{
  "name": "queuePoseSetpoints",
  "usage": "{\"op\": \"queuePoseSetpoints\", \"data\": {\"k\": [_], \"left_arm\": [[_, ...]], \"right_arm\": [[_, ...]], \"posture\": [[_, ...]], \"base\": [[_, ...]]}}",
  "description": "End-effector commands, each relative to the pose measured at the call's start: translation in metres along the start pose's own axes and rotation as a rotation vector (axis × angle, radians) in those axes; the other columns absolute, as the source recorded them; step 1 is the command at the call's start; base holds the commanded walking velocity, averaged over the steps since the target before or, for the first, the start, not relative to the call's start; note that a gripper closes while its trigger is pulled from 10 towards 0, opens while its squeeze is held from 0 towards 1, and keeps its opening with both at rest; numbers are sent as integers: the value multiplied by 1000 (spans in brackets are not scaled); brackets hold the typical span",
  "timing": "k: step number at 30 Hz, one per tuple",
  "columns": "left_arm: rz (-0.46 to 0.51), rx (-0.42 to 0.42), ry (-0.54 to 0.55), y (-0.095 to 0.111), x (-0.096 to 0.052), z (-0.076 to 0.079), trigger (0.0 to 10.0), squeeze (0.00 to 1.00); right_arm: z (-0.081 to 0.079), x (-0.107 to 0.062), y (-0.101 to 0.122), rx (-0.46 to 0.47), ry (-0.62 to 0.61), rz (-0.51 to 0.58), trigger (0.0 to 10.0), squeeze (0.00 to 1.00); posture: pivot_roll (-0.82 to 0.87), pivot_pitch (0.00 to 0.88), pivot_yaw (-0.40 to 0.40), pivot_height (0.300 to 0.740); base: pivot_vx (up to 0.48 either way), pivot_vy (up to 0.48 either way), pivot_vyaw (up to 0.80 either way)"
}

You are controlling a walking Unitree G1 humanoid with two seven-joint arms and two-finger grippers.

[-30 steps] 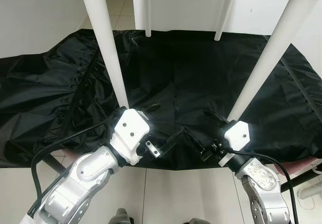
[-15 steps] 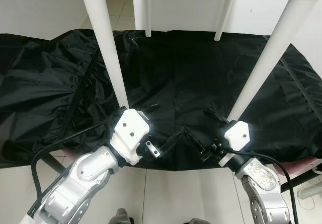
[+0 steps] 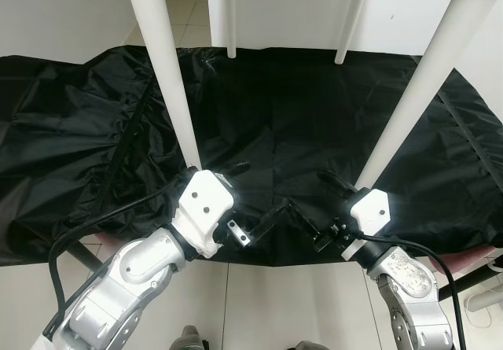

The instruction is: Building children table

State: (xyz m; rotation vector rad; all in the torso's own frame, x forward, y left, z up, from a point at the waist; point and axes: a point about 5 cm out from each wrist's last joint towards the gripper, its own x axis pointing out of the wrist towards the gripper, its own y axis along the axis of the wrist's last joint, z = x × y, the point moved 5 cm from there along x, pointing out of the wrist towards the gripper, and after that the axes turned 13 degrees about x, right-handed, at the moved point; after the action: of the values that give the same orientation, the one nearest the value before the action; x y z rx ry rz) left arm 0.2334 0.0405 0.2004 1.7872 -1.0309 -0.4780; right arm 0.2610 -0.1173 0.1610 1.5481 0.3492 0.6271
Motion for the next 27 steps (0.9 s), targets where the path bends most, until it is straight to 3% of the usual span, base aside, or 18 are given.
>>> {"op": "queuePoseSetpoints", "data": {"k": [1,10,11,12,13,14,16,27], "left_arm": [[23,16,37,6,2,-4,10000,0],[23,16,37,6,2,-4,10000,0],[21,2,-17,5,0,3,10000,0],[21,2,-17,5,0,3,10000,0],[-46,-36,-131,-16,-13,17,10000,0],[-46,-36,-131,-16,-13,17,10000,0],[-127,-89,-255,-40,-32,33,10000,0],[-162,-104,-274,-49,-39,38,10000,0]], "right_arm": [[6,2,6,9,-64,38,10000,0],[6,2,6,9,-64,38,10000,0],[-2,0,2,4,9,8,10000,0],[-2,0,2,4,9,8,10000,0],[-17,-12,-19,-24,207,-113,10000,0],[-17,-12,-19,-24,207,-113,10000,0],[-31,-36,-43,-36,422,-262,10000,0],[-33,-43,-51,-34,463,-303,10000,0]], "posture": [[22,111,15,740],[22,111,15,740],[22,0,0,740],[22,0,0,740],[41,0,0,740],[41,0,0,740],[42,0,0,740],[44,0,0,740]], "base": [[0,0,0],[0,0,0],[0,0,0],[0,0,0],[0,0,0],[0,0,0],[0,0,0],[0,0,0]]}}
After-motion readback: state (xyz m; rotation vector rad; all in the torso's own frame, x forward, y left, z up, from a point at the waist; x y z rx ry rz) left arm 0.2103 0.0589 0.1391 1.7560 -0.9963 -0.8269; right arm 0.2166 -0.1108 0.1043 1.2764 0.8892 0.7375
